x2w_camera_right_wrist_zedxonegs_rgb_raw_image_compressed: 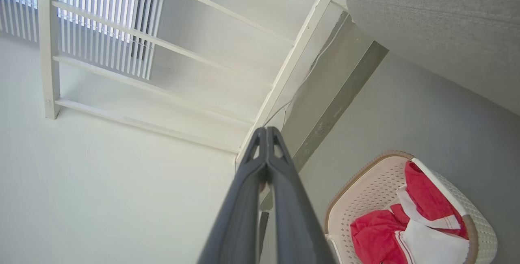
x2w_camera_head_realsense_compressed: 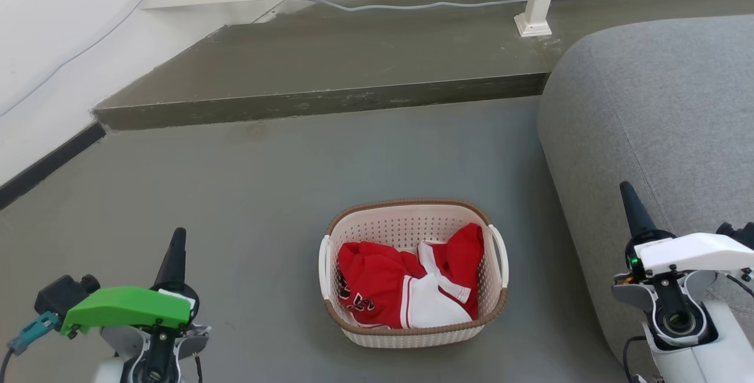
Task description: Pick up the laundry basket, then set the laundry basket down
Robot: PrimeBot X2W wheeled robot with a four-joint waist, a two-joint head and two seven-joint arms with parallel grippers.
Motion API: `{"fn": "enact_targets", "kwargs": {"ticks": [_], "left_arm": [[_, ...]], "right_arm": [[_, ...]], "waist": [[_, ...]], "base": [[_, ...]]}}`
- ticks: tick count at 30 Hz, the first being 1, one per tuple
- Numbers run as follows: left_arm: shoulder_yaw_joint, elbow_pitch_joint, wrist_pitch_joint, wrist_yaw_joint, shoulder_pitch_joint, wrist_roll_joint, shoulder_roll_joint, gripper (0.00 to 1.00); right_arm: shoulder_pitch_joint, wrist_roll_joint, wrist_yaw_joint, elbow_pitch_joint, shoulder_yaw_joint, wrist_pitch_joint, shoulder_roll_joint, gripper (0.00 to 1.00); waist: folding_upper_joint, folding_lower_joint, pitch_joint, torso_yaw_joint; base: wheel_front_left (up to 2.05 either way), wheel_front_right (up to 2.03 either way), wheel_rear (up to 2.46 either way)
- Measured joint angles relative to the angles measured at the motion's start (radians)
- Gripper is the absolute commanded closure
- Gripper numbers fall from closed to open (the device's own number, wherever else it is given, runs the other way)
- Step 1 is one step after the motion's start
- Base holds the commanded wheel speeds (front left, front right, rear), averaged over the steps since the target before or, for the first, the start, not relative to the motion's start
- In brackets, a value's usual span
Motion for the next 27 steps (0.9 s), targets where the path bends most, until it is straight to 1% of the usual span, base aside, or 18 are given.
{"fn": "enact_targets", "kwargs": {"ticks": [27], "left_arm": [[0.083,-0.021,0.087,-0.009,0.01,-0.268,-0.003,1.0]], "right_arm": [[0.022,0.264,0.014,-0.04,-0.098,0.08,0.032,1.0]], "waist": [[0.0,0.0,-0.013,0.01]], "base": [[0.0,0.0,0.0]]}}
